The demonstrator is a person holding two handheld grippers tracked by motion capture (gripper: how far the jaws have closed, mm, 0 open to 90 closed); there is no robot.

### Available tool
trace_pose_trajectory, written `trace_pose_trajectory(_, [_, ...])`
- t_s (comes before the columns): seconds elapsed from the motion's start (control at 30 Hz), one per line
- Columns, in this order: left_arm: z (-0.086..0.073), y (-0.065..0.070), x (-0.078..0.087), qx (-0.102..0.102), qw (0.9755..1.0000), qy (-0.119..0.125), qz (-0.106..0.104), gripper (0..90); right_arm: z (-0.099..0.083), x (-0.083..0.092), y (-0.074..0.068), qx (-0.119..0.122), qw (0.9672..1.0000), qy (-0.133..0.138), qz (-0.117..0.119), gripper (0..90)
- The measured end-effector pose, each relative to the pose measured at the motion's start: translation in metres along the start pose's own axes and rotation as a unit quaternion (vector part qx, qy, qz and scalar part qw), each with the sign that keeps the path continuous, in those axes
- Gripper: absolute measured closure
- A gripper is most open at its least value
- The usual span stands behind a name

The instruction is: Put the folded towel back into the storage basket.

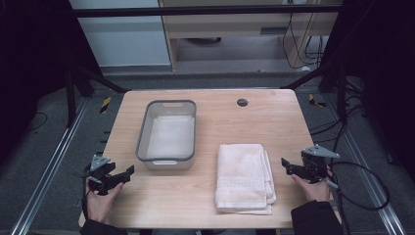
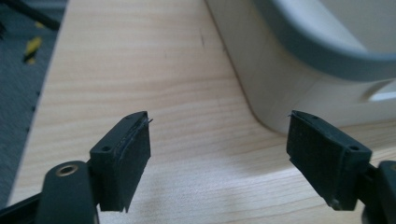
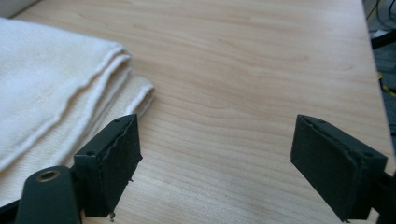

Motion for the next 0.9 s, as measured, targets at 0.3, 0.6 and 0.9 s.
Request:
trace_pose_trajectory(0.3, [0.012,0.012,0.015,-0.008,0.9992,0.039,-0.006,23.6,0.01,0.014,-0.005,-0.009,0.9997,0.022,0.001,17.3])
trace_pose_trajectory(0.6, [0.025,0.026,0.016,-0.008,0.9986,0.046,-0.025,25.6,0.024,0.019,-0.009,-0.012,0.9988,0.037,0.03,19.4])
trace_pose_trajectory(0.9, [0.044,0.044,0.017,-0.019,0.9974,0.054,-0.042,27.2,0.047,0.017,-0.015,-0.005,0.9982,0.039,0.045,20.9])
Point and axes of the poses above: each handheld gripper's, and its own axes: x roughly backward along the jaws, z roughly out of its top, y roughly to its right, the point moved 3 cm from there along -x, roughly forward along the jaws, and after that the axes turned 3 degrees about -z, right-handed, at the moved point
